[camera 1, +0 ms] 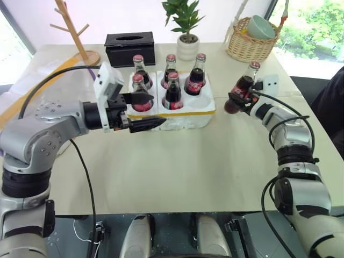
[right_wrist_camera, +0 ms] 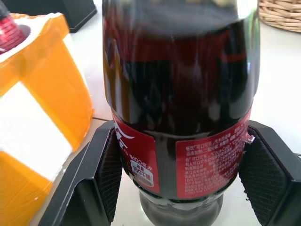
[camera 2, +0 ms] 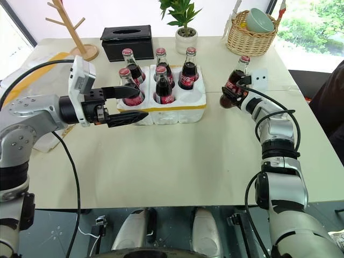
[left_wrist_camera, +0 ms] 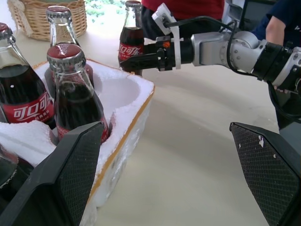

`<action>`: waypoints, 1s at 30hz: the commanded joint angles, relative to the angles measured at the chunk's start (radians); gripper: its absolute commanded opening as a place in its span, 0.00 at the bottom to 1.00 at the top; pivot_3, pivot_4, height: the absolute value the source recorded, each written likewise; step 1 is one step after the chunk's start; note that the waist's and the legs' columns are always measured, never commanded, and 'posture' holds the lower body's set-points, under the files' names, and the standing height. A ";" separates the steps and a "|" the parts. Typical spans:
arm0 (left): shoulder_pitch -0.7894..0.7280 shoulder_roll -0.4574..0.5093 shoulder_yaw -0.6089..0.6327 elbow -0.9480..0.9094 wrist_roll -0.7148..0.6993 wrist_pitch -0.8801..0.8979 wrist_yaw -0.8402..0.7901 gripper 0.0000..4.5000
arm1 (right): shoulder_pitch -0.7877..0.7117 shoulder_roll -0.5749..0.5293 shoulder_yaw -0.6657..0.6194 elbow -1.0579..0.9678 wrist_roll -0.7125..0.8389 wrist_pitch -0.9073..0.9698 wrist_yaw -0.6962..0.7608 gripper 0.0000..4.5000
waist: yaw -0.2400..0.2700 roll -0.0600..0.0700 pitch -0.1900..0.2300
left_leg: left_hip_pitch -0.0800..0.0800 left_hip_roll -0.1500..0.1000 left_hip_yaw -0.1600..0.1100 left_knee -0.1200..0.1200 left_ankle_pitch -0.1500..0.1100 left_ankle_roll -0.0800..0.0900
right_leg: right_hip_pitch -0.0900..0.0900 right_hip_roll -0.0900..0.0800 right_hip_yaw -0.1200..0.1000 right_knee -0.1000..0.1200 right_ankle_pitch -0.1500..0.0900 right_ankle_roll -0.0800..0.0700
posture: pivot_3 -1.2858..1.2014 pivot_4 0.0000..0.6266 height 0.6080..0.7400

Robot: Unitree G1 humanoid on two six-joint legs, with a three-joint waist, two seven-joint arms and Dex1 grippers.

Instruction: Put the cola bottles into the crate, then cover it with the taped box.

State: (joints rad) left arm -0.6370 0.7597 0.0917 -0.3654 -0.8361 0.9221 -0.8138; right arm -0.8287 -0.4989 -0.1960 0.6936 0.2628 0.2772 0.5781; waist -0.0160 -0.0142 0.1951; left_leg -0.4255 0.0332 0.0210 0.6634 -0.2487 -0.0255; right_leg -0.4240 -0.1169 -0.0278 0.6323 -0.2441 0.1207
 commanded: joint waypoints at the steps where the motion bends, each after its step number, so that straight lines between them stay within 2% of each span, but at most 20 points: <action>1: 0.005 0.009 0.027 -0.023 -0.003 -0.014 0.001 1.00 | -0.035 -0.013 -0.072 -0.237 0.120 0.013 0.052 0.62 | 0.000 0.003 0.002 | 0.000 0.000 0.000 0.000 0.000 0.000 | 0.000 0.000 0.000 0.000 0.000 0.000 | 0.52 0.24 0.97; 5: 0.018 0.019 0.047 -0.032 -0.015 -0.007 0.007 1.00 | -0.049 -0.008 -0.098 -0.459 0.312 0.217 0.125 0.62 | -0.002 0.005 0.003 | -0.001 0.000 0.000 0.000 0.000 0.000 | -0.002 0.000 0.000 0.000 0.000 0.000 | 0.52 0.24 0.97; 8: 0.026 0.023 0.052 -0.034 -0.015 -0.007 0.011 1.00 | -0.027 -0.012 -0.055 -0.565 0.360 0.306 0.169 0.62 | -0.001 0.005 0.003 | -0.001 0.000 0.000 -0.001 0.000 0.000 | -0.002 0.000 0.000 0.001 0.000 0.000 | 0.52 0.24 0.97; 14: 0.027 0.018 0.050 -0.036 -0.015 -0.011 0.022 1.00 | 0.005 0.001 0.058 -0.583 0.289 0.321 0.182 0.62 | 0.010 0.004 0.003 | -0.001 0.000 0.000 0.001 0.000 0.000 | 0.000 0.000 0.000 0.001 0.000 0.000 | 0.52 0.24 0.97; 20: 0.027 0.022 0.054 -0.035 -0.014 -0.013 0.024 1.00 | 0.037 -0.001 0.158 -0.552 0.174 0.237 0.200 0.62 | 0.004 0.004 0.003 | -0.002 0.000 0.000 0.001 0.000 0.000 | -0.001 0.000 0.000 0.000 0.000 0.000 | 0.52 0.24 0.97; 25: 0.026 0.023 0.055 -0.035 -0.013 -0.015 0.027 1.00 | 0.044 0.000 0.224 -0.511 0.081 0.183 0.206 0.62 | 0.001 0.004 0.003 | -0.001 0.000 0.000 0.001 0.000 0.000 | -0.001 0.000 0.000 0.000 0.000 0.000 | 0.52 0.24 0.97; 30: 0.022 0.020 0.047 -0.028 -0.004 -0.021 0.028 1.00 | 0.039 0.010 0.260 -0.467 0.050 0.209 0.224 0.62 | 0.005 0.003 0.002 | -0.001 0.000 0.000 0.001 0.000 0.000 | -0.001 0.000 0.000 0.000 0.000 0.000 | 0.52 0.24 0.97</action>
State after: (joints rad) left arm -0.6024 0.7732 0.1083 -0.3695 -0.8381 0.9226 -0.7847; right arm -0.7727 -0.4900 0.0640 0.2252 0.3189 0.4833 0.7894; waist -0.0114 -0.0116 0.1974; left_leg -0.4265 0.0329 0.0211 0.6644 -0.2487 -0.0255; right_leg -0.4247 -0.1172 -0.0275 0.6327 -0.2441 0.1208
